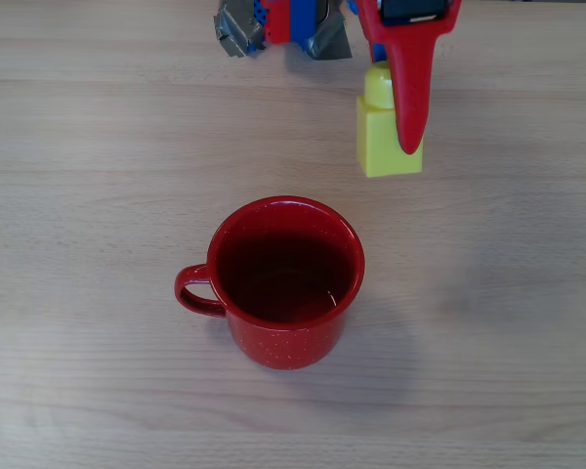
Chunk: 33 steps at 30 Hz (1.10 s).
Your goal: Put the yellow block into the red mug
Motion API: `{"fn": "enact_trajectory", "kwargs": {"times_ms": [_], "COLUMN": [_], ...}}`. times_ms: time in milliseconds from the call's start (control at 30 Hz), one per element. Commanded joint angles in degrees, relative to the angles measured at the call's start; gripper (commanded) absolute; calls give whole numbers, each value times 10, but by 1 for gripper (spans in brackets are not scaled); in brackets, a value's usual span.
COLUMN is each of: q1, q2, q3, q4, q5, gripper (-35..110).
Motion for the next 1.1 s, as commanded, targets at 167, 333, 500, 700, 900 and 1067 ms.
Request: {"fn": "enact_trajectory", "kwargs": {"times_ms": [167, 333, 500, 700, 900, 1067], "q1": [72, 109, 117, 119, 121, 123], "q2": [28, -1, -24, -59, -84, -105], "q3": [-98, -125, -127, -125, -113, -107], "q4": [2, -3, -19, -35, -58, -75], "q5": [-21, -30, -33, -32, -28, -30], "gripper": [0, 0, 0, 0, 0, 0]}}
